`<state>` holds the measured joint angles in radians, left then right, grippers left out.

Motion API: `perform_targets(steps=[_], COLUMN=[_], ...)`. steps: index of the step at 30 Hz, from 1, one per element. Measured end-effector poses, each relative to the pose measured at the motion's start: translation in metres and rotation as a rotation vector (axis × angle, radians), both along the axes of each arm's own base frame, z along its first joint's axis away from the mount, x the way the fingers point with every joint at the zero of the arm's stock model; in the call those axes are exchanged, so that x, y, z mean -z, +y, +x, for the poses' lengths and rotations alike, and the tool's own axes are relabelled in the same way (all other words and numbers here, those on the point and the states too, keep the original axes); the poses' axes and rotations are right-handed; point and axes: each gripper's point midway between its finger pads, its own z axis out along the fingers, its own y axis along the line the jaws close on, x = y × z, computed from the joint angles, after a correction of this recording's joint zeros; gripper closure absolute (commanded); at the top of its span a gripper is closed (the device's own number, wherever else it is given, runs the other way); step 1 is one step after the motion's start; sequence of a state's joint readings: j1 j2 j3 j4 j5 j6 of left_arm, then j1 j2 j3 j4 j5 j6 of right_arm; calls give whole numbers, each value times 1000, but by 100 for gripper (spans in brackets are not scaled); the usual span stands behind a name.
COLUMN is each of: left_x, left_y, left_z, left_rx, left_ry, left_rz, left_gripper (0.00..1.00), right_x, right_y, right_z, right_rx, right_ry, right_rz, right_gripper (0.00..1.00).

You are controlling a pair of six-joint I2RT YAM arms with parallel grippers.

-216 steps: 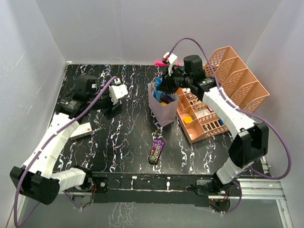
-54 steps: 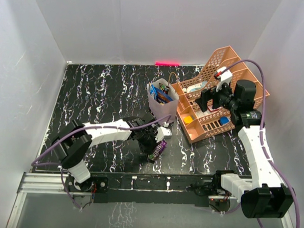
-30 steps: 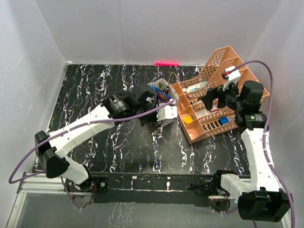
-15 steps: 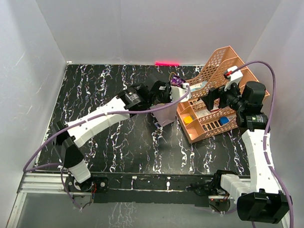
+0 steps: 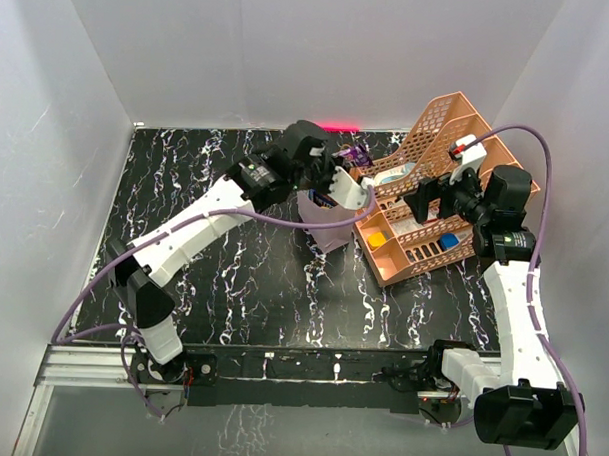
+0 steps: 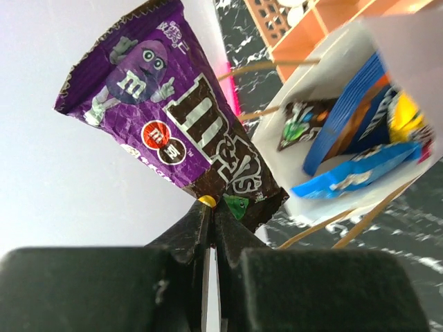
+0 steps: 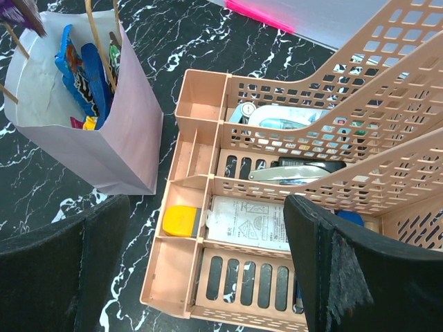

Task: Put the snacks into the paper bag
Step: Place the snack in the paper bag.

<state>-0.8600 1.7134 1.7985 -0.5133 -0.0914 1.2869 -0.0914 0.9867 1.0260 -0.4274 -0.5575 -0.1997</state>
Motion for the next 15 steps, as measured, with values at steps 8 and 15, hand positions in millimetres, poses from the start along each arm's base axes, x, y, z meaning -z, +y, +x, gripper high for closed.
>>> perform_targets(steps=[8,15], left_x=[-9,27], left_y=[25,29], left_z=[41,54], left_rx=[138,249], left_ry=[-111,-105], left_rz=[173,326], left_gripper=[100,100], right_x=[-1,-2], right_y=[-4,-5], right_z=[1,0], right_rx=[11,16], right_ry=[-5,-8], right_rz=[1,7], right_gripper=[2,2])
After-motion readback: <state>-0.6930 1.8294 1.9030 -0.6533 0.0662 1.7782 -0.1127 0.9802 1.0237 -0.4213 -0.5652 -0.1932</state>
